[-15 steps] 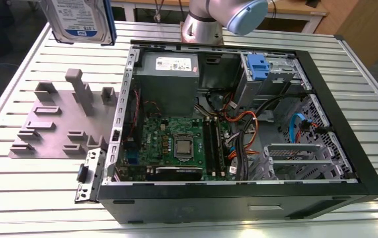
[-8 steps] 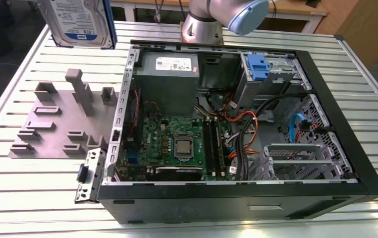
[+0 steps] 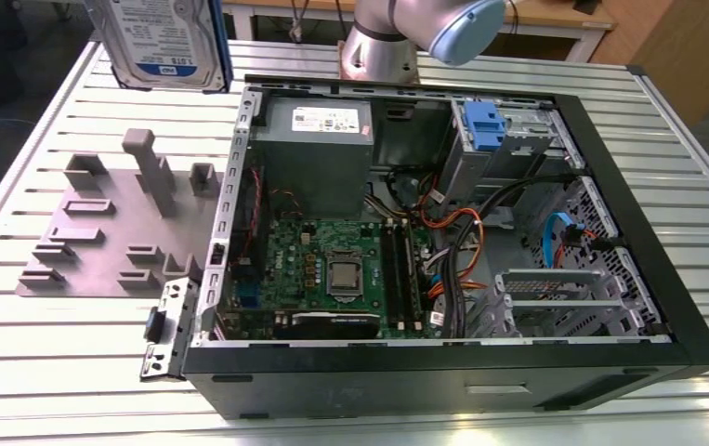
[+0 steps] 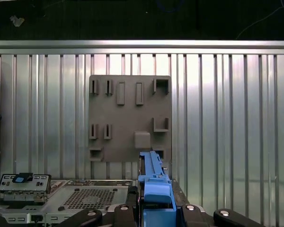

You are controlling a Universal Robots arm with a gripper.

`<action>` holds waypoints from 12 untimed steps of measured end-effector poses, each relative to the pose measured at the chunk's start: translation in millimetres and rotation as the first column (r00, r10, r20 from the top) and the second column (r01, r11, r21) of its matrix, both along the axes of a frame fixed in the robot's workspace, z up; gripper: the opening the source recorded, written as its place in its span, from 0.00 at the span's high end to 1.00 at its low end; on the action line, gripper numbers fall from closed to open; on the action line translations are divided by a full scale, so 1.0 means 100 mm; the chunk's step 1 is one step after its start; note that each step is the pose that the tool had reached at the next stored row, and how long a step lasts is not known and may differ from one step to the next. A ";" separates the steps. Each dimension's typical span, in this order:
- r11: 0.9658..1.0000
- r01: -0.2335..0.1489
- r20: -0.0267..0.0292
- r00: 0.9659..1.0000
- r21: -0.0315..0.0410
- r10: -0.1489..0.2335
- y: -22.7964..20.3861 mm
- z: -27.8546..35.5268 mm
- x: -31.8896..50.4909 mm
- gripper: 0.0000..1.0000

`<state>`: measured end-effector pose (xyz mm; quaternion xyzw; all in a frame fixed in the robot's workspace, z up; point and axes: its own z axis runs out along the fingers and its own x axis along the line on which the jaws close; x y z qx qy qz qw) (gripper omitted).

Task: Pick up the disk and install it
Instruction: 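Pick up the disk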

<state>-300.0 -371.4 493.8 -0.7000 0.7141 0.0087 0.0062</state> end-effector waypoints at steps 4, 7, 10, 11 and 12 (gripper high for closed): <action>1.000 0.000 0.000 1.000 0.000 0.000 -0.001 0.000 0.042 0.64; 1.000 0.000 0.000 1.000 0.000 0.000 -0.003 0.000 0.055 0.64; 1.000 0.000 0.000 1.000 0.000 0.000 -0.026 0.000 0.056 0.64; 1.000 0.000 0.000 1.000 0.000 0.000 -0.041 0.000 0.056 0.64; 1.000 0.000 0.000 1.000 0.000 0.000 -0.057 0.000 0.056 0.64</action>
